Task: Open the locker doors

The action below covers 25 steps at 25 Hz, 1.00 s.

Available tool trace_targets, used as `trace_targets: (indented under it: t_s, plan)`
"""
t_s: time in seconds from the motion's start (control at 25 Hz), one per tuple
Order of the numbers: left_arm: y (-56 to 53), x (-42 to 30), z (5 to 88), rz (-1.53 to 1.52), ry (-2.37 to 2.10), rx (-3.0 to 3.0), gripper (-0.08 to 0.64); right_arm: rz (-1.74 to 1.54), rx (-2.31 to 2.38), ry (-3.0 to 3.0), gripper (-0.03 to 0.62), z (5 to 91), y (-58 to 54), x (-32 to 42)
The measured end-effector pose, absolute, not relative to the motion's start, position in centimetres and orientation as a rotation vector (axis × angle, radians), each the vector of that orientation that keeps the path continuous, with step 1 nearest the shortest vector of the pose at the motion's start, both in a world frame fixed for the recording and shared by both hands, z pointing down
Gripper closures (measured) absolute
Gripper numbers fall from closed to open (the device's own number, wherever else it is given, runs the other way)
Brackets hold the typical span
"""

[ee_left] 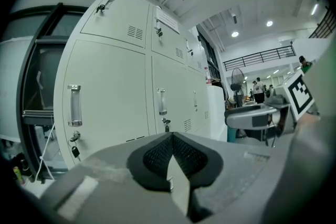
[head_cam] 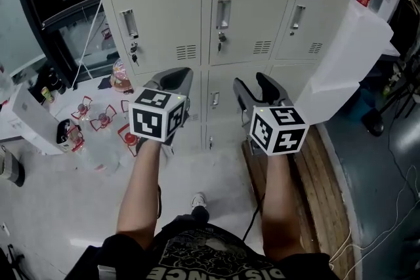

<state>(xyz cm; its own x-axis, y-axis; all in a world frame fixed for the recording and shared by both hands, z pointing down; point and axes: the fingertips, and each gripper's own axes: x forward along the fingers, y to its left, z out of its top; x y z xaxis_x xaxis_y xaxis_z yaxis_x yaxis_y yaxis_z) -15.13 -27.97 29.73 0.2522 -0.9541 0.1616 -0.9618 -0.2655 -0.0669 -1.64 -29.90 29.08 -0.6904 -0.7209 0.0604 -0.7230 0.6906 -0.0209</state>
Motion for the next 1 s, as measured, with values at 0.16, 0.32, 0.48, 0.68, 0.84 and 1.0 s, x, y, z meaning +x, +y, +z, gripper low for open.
trace_targets:
  t_s: [0.16, 0.32, 0.48, 0.68, 0.84, 1.0]
  plan:
    - [-31.3, -16.7, 29.6, 0.277, -1.88, 2.447, 0.56, 0.062, 1.199, -2.844, 0.36, 28.7, -33.2, -3.6]
    - [-34.1, -18.4, 29.4, 0.27, -1.884, 2.441, 0.56, 0.056, 1.188, -2.846, 0.36, 28.5, -36.0, -5.4]
    - [-36.4, -19.5, 29.3, 0.283, -1.877, 2.453, 0.56, 0.054, 1.181, -2.854, 0.36, 28.1, -38.5, -7.2]
    - [-38.6, -21.1, 29.2, 0.3, -1.871, 2.462, 0.56, 0.049, 1.168, -2.864, 0.36, 27.4, -41.0, -9.4]
    - [-39.8, -21.8, 29.2, 0.299, -1.86, 2.475, 0.56, 0.031, 1.146, -2.866, 0.36, 26.8, -42.6, -11.2]
    - [-40.8, -22.1, 29.4, 0.306, -1.836, 2.489, 0.56, 0.007, 1.124, -2.859, 0.36, 26.7, -44.1, -12.7]
